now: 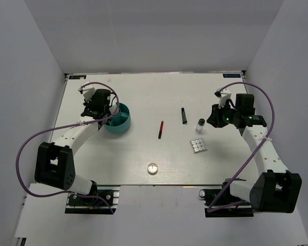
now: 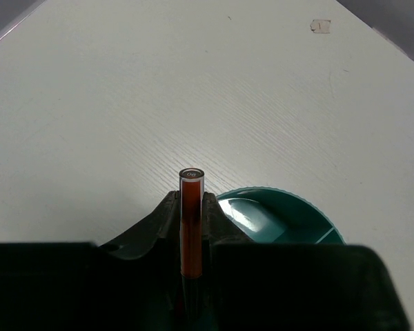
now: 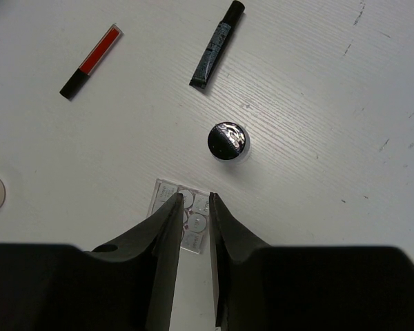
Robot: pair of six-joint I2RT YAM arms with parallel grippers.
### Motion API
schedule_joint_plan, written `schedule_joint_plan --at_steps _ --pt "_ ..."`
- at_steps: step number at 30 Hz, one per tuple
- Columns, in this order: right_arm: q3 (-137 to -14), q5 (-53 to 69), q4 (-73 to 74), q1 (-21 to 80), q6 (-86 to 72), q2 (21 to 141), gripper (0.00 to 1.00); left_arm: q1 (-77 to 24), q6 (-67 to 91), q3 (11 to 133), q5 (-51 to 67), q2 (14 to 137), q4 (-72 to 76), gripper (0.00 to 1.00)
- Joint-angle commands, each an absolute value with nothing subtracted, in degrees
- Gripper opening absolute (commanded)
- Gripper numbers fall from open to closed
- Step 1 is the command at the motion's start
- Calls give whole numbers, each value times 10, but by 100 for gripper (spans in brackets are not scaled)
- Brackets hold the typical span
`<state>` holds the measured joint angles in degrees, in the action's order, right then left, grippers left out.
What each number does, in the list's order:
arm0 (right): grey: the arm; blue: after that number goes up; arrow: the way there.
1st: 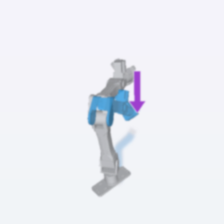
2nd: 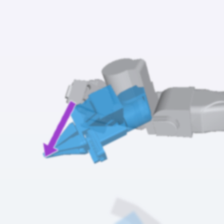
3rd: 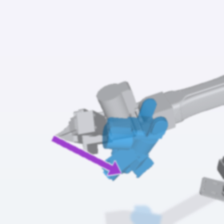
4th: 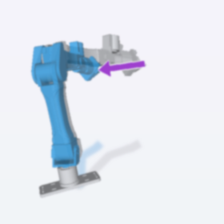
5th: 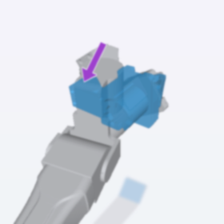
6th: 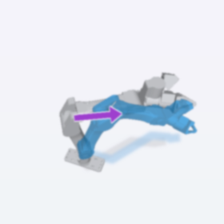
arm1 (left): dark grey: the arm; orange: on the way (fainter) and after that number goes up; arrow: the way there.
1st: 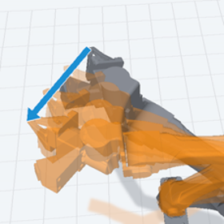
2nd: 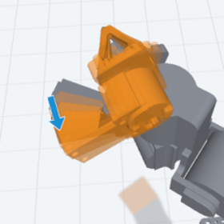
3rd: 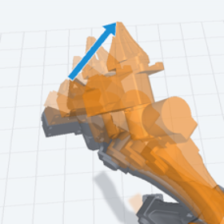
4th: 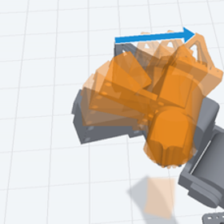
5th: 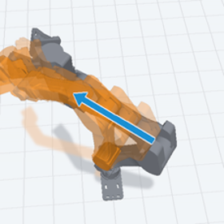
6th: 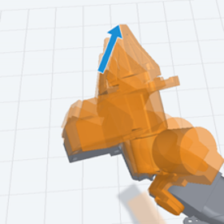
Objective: Organize the makeup
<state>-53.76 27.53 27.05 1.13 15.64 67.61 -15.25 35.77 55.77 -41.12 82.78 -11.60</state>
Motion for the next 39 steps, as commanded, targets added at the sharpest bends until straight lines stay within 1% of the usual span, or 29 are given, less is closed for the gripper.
schedule_joint_plan --at_steps 1,12,16,17,19,20,22,25,26,30,34,35,36,38,39 --pt "-548 279 273 8 164 678 28 -156 365 555 -412 816 -105 1" --pt "-549 279 276 7 164 675 28 -161 390 534 -395 807 -116 9" --pt "-548 280 276 7 164 675 28 -161 395 529 -388 802 -118 17" --pt "-549 281 275 8 164 675 28 -161 395 529 -386 801 -120 21" --pt "-549 282 275 8 164 675 28 -161 396 530 -381 799 -122 24" --pt "-550 283 275 8 164 677 28 -161 398 529 -380 797 -126 28" --pt "-550 283 275 8 164 676 28 -161 402 526 -376 794 -127 32" --pt "-550 283 276 8 164 674 28 -161 405 521 -373 786 -131 41" --pt "-549 283 275 8 165 674 28 -161 405 520 -373 783 -133 46" --pt "-548 286 276 8 164 672 28 -161 408 521 -377 771 -141 51" --pt "-548 289 279 8 169 670 29 -161 408 529 -381 742 -150 54" --pt "-548 291 280 8 170 669 31 -161 407 532 -382 734 -153 54" --pt "-548 293 282 8 177 668 36 -161 405 540 -381 716 -156 54" --pt "-550 303 289 8 185 667 43 -161 402 551 -374 695 -177 55" --pt "-551 314 293 8 198 667 53 -161 390 562 -352 674 -186 56"
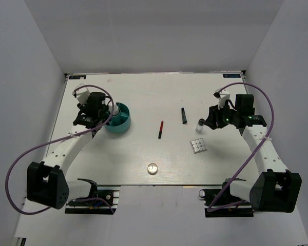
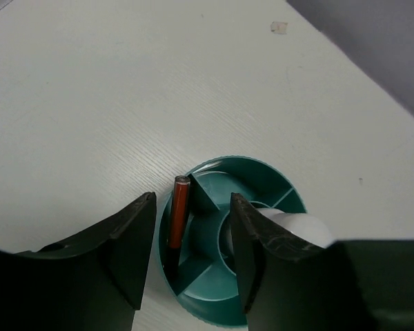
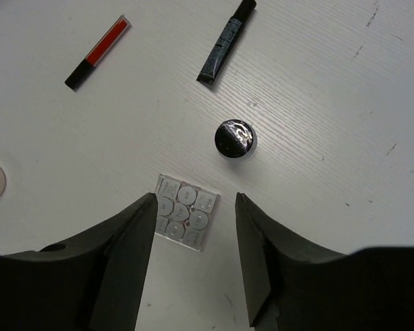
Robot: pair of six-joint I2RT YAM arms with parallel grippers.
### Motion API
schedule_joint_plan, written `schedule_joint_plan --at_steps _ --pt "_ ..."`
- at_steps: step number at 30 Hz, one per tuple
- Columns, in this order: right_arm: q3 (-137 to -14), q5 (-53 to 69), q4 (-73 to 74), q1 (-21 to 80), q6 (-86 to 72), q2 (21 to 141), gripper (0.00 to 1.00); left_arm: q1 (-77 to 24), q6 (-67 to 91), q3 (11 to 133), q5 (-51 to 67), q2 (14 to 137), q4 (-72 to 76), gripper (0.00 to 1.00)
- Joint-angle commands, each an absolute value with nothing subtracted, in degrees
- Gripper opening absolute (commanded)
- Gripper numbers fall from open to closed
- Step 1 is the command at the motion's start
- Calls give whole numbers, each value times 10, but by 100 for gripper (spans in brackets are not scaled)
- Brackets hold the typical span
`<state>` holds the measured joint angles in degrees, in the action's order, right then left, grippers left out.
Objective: Organize the makeup
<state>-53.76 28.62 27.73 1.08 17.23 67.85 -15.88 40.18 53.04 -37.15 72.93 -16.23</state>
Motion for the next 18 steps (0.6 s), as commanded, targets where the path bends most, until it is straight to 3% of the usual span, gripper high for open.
schedule_joint_plan --at_steps 1,6,9,10,13,18 --pt "-554 320 298 9 203 668 57 -161 386 568 -335 665 -201 58" --pt "-567 370 316 11 223 673 65 -161 356 625 -137 649 -252 72" --pt "-579 394 322 13 226 683 68 -167 334 660 -16 687 -243 91" --pt "-584 395 322 13 224 687 68 -172 333 668 57 699 -236 92" --pt "-594 392 321 15 220 695 69 -193 331 709 129 755 -225 93" --pt "-606 339 308 13 196 701 73 -282 317 800 149 871 -262 92"
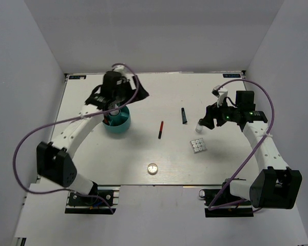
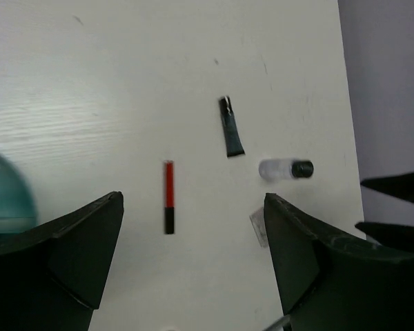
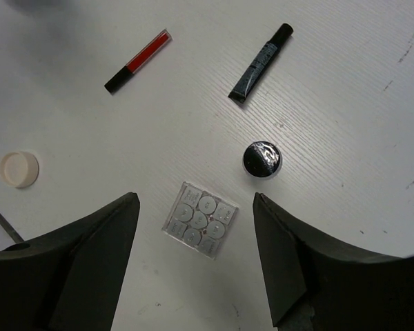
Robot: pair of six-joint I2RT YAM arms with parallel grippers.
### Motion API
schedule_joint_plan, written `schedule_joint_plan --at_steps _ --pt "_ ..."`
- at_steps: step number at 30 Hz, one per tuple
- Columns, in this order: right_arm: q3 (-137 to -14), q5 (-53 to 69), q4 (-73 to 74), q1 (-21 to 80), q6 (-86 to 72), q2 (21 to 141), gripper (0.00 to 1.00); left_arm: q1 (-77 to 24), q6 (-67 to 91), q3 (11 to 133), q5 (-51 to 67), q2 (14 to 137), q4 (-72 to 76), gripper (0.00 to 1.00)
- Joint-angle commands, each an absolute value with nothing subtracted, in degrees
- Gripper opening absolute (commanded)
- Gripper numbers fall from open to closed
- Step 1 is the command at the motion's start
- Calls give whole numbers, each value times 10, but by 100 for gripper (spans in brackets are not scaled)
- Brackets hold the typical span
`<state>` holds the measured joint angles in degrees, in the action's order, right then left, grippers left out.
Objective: Organize the makeup
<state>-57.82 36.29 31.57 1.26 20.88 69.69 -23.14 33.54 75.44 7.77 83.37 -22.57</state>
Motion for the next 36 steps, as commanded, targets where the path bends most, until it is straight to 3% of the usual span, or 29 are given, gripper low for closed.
schedule_joint_plan --at_steps 1,5,8,9,12,16,25,36 --pt "-607 330 305 13 186 700 74 -295 316 839 142 915 -280 92" --pt "-606 285 300 11 175 701 72 -351 307 923 61 1007 -359 89" --pt "-594 265 295 10 170 694 69 -385 300 982 9 1074 -434 78" --pt "-586 265 290 11 168 691 69 -393 298 995 -12 1087 -443 68" --pt "-578 266 287 10 160 689 67 -417 290 1037 -54 1142 -474 54" --pt "-577 265 286 11 156 689 66 -436 287 1082 -84 1204 -510 41" --pt "-568 269 280 11 149 689 66 -436 276 1112 -118 1272 -537 50" --pt "-565 271 277 11 149 690 66 -436 269 1118 -120 1302 -528 51"
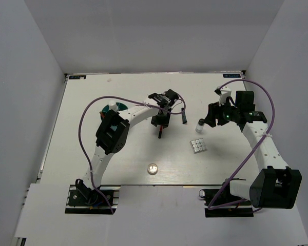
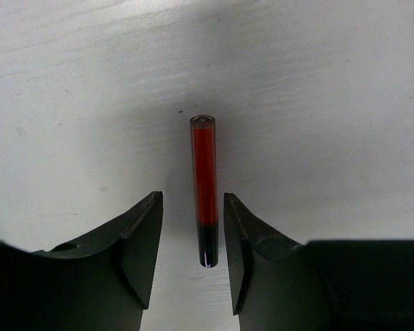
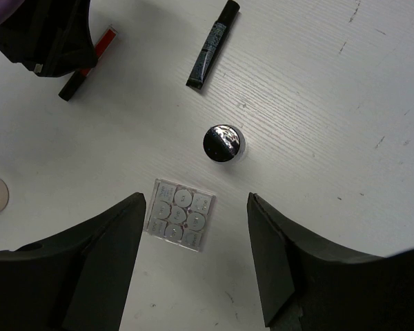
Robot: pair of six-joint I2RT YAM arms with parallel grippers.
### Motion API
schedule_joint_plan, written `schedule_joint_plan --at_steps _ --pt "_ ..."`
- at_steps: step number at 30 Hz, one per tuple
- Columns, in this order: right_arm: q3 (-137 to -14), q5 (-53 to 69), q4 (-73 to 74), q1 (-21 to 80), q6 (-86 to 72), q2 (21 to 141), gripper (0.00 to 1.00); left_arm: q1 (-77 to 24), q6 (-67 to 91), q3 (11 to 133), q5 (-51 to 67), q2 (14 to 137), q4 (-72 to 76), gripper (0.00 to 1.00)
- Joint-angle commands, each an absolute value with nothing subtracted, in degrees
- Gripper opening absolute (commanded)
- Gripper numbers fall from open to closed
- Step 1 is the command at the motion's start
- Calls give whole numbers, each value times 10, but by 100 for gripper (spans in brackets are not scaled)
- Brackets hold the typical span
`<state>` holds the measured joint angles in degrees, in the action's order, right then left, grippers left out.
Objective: Organize the makeup
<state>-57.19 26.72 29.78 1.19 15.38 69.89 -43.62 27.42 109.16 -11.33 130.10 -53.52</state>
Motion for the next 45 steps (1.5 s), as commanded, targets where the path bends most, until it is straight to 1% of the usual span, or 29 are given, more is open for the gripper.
schedule_joint_plan --at_steps 1,11,15,21,24,25,27,29,32,33,34,36,37,38,39,41,42,43,45 --pt "-564 272 278 11 149 690 66 -436 269 1122 -120 1304 -526 51" --pt "-559 270 274 11 149 687 66 -425 264 1161 -105 1346 -543 50" --pt "-557 270 274 11 149 688 66 -425 263 1165 -107 1353 -541 46" --pt "-559 271 275 9 149 689 66 -425 264 1164 -103 1368 -546 34" --pt "-559 271 274 10 149 687 66 -425 265 1154 -101 1366 -545 24" --pt "-558 271 274 10 149 686 66 -425 265 1151 -102 1362 -542 17" --pt "-557 271 274 10 149 686 66 -425 265 1141 -98 1348 -532 13" --pt "-557 269 276 9 150 684 66 -425 265 1136 -90 1311 -512 5" --pt "-554 270 279 8 156 681 67 -425 279 1103 -60 1217 -457 0" --pt "-553 269 279 10 158 679 67 -419 286 1091 -55 1189 -439 0" --pt "-551 270 279 10 161 679 67 -419 301 1055 -55 1132 -422 0" --pt "-550 275 276 10 160 675 67 -413 321 1015 -59 1074 -377 0" --pt "-549 278 276 10 160 675 66 -400 341 973 -68 1021 -358 0" --pt "-549 284 276 10 160 674 66 -394 351 952 -76 996 -352 0" --pt "-548 286 275 11 161 675 64 -388 364 932 -87 971 -350 0" --pt "-548 294 276 10 161 674 53 -366 391 871 -139 900 -348 0" --pt "-548 297 276 9 161 673 47 -357 399 853 -156 877 -348 0" --pt "-548 301 277 10 163 674 36 -339 409 819 -176 854 -347 0" --pt "-548 302 278 10 165 672 26 -323 414 792 -225 784 -345 0"
